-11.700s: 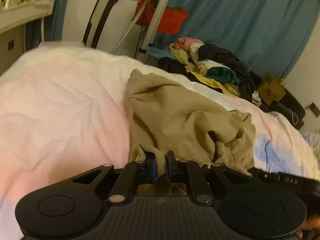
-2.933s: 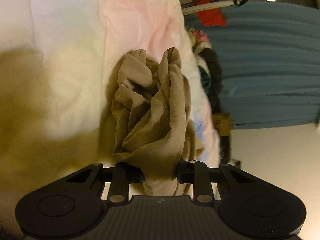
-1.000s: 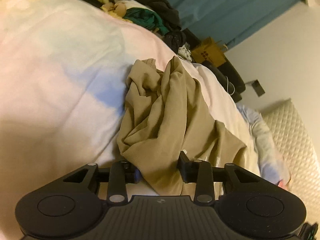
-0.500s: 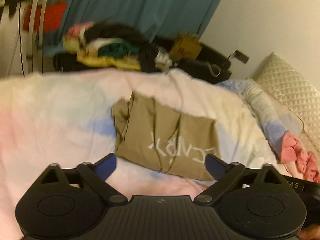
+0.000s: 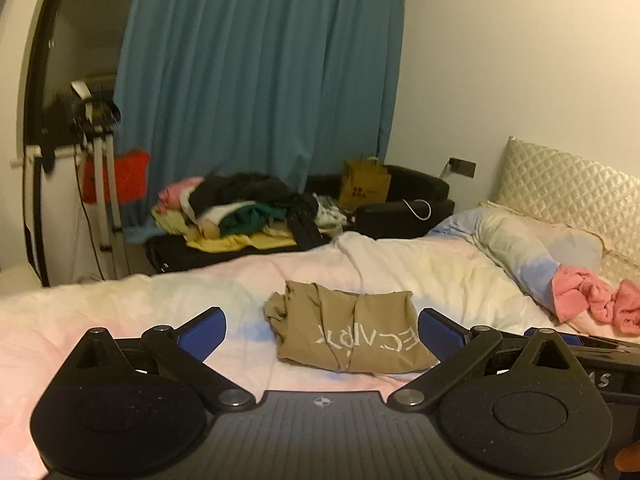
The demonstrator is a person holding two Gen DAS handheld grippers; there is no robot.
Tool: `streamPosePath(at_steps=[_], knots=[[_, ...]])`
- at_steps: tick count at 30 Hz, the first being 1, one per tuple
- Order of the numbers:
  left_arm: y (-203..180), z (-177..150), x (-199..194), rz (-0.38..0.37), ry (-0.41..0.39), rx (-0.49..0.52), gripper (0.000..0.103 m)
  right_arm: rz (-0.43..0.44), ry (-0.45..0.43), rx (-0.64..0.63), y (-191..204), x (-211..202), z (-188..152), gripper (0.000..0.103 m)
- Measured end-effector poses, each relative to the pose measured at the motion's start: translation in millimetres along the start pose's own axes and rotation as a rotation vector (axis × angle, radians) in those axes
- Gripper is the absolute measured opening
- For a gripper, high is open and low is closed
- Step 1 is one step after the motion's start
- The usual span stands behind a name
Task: Fold clothes
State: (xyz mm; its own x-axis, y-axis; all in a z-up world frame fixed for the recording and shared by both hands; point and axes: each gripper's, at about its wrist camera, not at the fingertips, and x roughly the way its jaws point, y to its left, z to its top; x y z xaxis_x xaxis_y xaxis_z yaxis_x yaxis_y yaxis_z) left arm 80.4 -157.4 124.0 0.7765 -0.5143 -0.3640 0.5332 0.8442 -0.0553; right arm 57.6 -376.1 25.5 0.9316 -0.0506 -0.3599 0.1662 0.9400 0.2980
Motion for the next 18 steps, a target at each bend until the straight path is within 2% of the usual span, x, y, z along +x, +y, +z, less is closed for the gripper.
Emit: streamPosePath(at_steps=[3, 5, 10, 18], knots=[[-2.7, -11.4, -27.3, 0.01, -0.073, 0.023, 0.103, 0.005, -0.032, -0.033, 12.2, -10.5, -13.3, 0.088], [-1.8, -18.3, -32.8, 0.035, -0.084, 0.026, 0.103, 0.002, -0.05, -0.042, 16.8, -15.6, -22.8, 0.088], [7.5, -34.7, -38.2, 0.049, -0.073, -0.005, 0.103, -0.016, -0.077, -0.05, 20.6, -17.3, -44.4, 0.088], [19.0, -66.2, -16.2, 0.09, -0.037, -0.003, 0.103, -0.048, -0.074, -0.043, 22.4, 0.0, -67.7, 0.088]])
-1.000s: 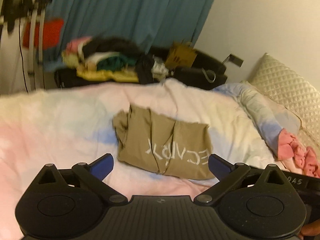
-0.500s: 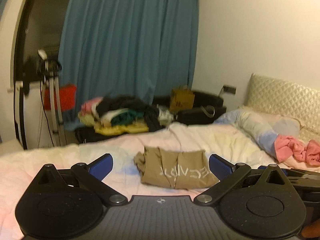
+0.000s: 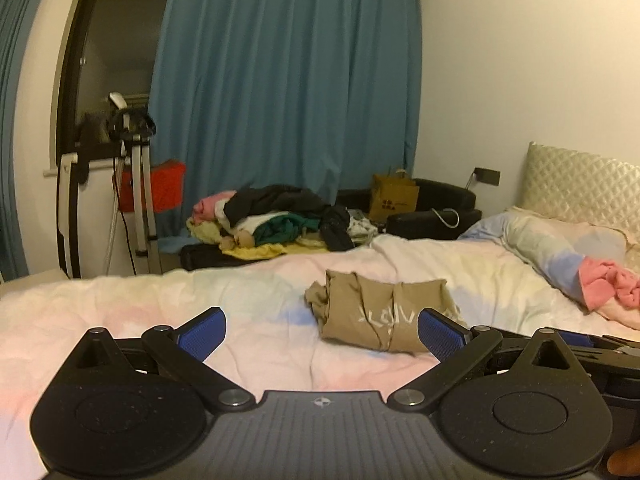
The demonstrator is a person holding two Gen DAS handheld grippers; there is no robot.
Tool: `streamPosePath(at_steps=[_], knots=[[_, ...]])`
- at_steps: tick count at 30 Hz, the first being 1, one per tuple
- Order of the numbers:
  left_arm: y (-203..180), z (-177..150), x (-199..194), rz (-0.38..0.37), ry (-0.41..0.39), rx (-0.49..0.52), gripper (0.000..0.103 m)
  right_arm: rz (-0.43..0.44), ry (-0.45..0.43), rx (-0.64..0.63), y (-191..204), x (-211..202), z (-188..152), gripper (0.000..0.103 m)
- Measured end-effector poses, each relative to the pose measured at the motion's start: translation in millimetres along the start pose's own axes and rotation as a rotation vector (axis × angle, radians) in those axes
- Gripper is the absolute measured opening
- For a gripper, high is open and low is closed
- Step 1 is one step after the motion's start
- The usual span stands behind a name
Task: Fold clothes
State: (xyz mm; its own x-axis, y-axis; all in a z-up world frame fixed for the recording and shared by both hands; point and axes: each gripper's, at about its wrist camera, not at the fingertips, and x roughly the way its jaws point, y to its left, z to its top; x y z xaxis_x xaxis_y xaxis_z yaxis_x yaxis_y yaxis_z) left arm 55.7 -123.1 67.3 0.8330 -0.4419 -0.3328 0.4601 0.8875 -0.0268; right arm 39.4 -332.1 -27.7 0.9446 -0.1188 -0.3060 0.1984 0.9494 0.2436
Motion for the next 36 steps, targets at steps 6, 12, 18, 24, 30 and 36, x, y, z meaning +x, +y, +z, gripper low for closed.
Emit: streamPosePath(at_steps=[6, 12, 18, 24, 30, 36], knots=[[9.2, -8.7, 7.7, 0.012, 0.018, -0.024, 0.103, -0.034, -0.003, -0.033, 7.4, 1.8, -7.3, 0.088], [6.5, -14.9, 9.3, 0.012, 0.039, -0.012, 0.103, -0.066, -0.005, -0.053, 11.2, 1.6, -10.3, 0.088], [0.8, -21.2, 12.9, 0.014, 0.056, 0.005, 0.103, -0.057, -0.013, -0.035, 6.3, -3.0, -11.2, 0.088], [2.2, -22.4, 12.5, 0.024, 0.053, -0.006, 0.103, -0.053, -0.003, -0.04, 7.6, -1.7, -11.8, 0.088], [2.0, -23.5, 13.0, 0.035, 0.057, -0.007, 0.103, -0.055, -0.003, -0.029, 6.7, -3.4, -11.1, 0.088], [0.0, -24.0, 13.8, 0.036, 0.061, -0.003, 0.103, -0.058, 0.012, -0.031, 8.4, -1.0, -11.9, 0.088]])
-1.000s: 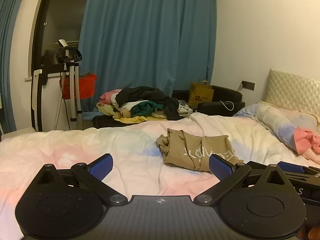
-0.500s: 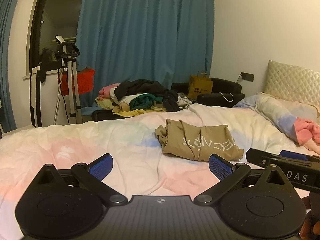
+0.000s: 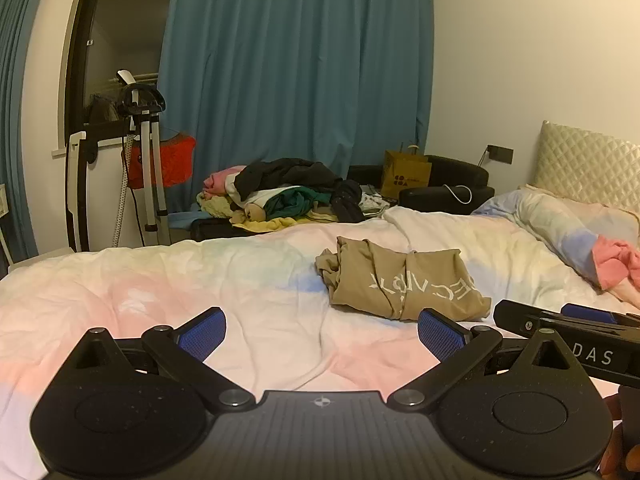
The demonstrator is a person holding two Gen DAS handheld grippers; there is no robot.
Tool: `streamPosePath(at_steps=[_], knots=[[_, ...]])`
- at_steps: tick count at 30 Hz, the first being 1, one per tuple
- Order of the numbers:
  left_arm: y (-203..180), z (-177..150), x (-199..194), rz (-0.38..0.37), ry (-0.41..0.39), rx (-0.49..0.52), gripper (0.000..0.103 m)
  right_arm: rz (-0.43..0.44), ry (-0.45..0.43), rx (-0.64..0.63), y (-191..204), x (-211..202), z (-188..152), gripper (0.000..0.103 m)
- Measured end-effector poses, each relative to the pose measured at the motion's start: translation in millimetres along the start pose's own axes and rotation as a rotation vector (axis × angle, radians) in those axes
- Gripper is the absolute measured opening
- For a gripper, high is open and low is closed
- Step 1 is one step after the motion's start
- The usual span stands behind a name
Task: Fold clothes
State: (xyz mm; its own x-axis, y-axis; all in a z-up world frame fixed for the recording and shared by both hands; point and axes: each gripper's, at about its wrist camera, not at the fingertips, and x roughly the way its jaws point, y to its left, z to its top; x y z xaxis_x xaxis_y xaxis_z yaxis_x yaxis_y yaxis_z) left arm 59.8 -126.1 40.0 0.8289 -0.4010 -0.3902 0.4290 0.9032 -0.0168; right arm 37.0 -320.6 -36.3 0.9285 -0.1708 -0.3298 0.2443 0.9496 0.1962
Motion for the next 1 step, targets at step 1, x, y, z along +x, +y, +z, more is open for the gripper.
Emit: streamPosePath(at_steps=[1], knots=[[0.0, 0.1, 0.2, 0.0, 0.003, -0.001, 0.103, 0.0, 0.0, -0.001, 0.1, -0.2, -0.3, 0.088]])
